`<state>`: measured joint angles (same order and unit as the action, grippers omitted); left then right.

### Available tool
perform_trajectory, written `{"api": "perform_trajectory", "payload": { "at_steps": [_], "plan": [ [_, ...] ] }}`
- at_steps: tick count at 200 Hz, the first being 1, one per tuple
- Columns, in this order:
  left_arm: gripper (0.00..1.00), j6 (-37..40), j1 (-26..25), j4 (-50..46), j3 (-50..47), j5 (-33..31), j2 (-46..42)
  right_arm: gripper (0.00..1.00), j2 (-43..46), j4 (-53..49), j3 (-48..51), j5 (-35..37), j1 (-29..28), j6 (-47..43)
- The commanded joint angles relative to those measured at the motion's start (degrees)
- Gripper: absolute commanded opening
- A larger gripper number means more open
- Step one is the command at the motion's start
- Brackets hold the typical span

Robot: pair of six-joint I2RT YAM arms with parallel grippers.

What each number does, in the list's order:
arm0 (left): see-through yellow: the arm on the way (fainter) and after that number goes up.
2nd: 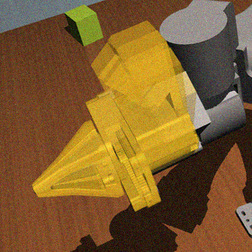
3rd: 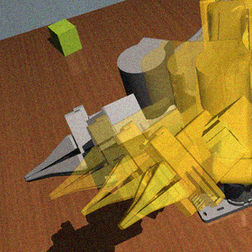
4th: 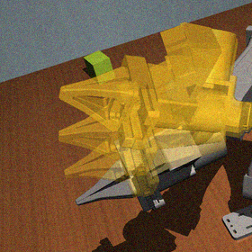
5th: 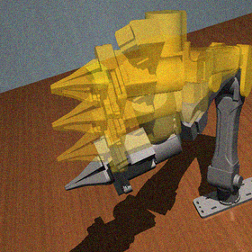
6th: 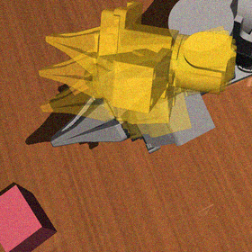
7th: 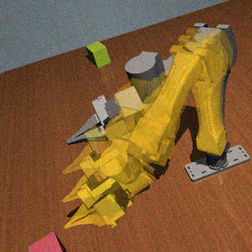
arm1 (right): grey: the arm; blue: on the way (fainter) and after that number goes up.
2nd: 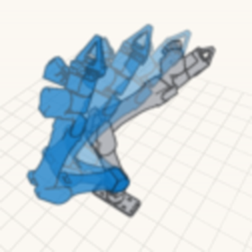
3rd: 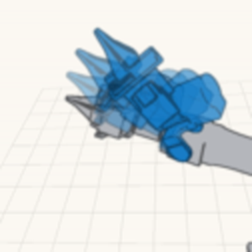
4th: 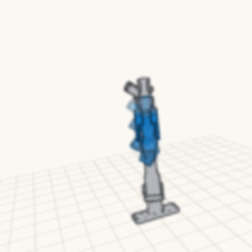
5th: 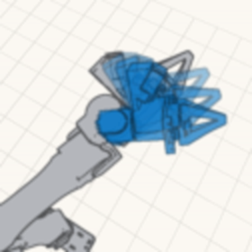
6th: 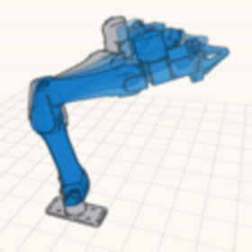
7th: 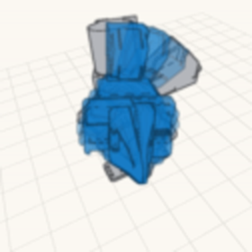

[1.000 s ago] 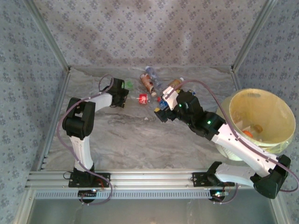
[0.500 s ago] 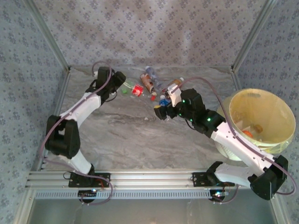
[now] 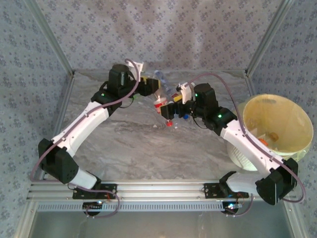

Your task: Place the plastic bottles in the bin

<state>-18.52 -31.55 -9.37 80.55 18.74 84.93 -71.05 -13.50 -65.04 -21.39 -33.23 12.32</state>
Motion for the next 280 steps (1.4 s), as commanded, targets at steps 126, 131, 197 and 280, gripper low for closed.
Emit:
{"api": "perform_trajectory", "payload": {
  "at_steps": [126, 131, 197, 280],
  "plan": [
    [0.52, -0.5, -3.6, 5.9, 2.3, 13.8, 0.4, 0.77, -5.0, 10.0, 1.3, -3.4, -0.2, 6.4],
    [0.52, -0.5, -3.6, 5.7, 2.4, 14.1, 0.6, 0.76, -4.9, 10.2, 1.4, -3.4, -0.2, 6.5],
    [0.71, -1.2, -3.6, 3.9, 3.4, 11.9, 0.8, 0.55, -3.9, 8.9, 1.5, -0.1, -0.2, 7.7],
    [0.98, -5.0, -3.2, 10.0, -4.1, -1.1, -9.4, 0.48, 8.7, -3.7, 2.8, 19.1, 2.1, 2.5]
  ]
}}
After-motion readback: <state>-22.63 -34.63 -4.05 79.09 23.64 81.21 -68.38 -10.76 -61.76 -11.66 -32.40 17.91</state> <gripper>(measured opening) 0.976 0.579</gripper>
